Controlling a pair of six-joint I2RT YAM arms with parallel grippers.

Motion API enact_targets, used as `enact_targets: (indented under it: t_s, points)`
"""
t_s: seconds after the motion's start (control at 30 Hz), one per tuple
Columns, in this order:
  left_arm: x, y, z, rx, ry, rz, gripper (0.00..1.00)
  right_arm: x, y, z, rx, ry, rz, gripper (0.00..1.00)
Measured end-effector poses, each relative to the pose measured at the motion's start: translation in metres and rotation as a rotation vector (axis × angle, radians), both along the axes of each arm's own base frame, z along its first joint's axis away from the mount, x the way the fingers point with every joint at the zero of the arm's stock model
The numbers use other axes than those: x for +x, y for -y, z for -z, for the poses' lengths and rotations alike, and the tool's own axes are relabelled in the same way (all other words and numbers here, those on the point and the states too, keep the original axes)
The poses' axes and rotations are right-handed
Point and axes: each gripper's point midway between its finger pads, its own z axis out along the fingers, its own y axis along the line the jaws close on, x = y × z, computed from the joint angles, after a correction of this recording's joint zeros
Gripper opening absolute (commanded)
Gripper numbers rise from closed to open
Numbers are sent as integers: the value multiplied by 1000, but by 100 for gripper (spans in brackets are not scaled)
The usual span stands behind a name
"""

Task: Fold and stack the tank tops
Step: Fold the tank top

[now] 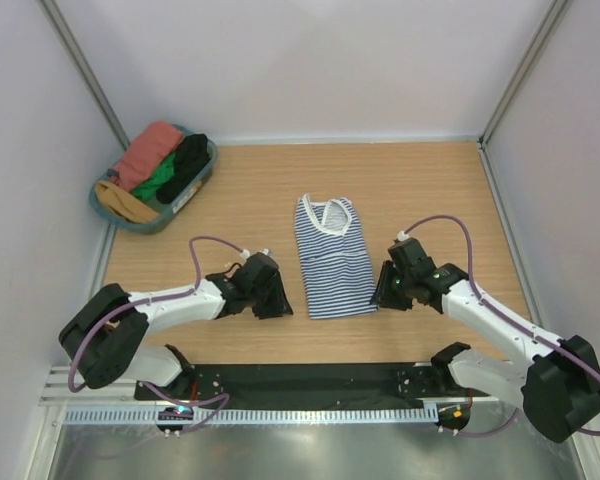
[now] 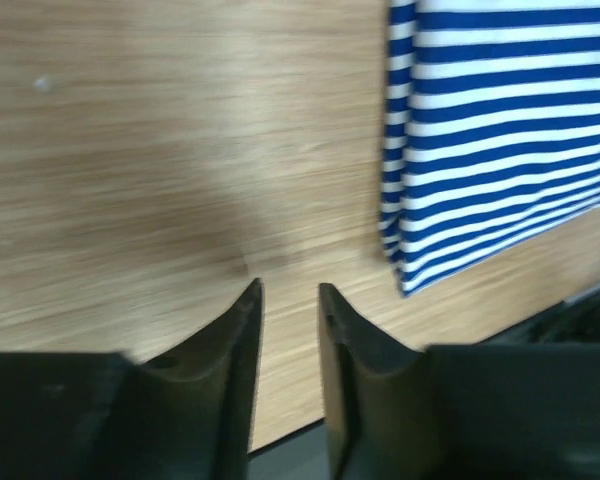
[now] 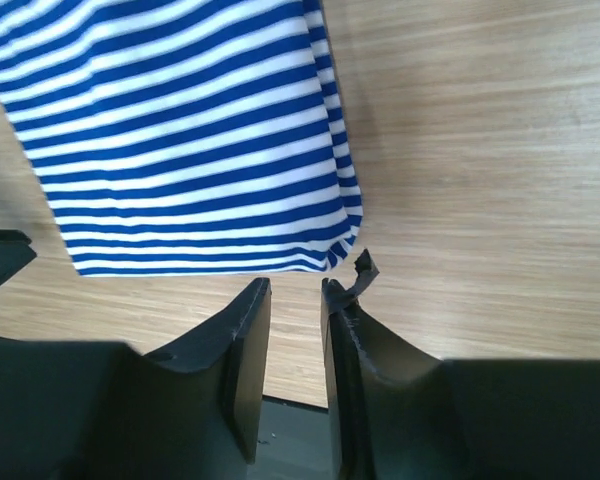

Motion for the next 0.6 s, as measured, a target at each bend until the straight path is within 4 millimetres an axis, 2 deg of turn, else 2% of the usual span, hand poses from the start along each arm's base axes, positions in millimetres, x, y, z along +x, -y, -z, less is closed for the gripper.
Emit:
enact_targets:
  t_s: [0.07,0.1,0.17,0.33,0.5,0.6]
  points:
    - [-7,-7,8,34,-18,-5,37,-5,2,6,-28,-23,-6,43]
    - [-9,-8,9,37,-22,-8,43,-8,3,8,-39,-32,-9,46]
    - [-9,-7,6,41,-6,-11,48,-11,5,12,-62,-38,-12,50]
    - [-19,-1,2,52,23,3,59,-14,14,21,-109,-43,3,52]
    - [-30,8,0,54,38,19,60,-10,19,26,-140,-42,19,47]
    - [-31,11,-1,52,45,8,61,-7,16,37,-149,-63,17,37]
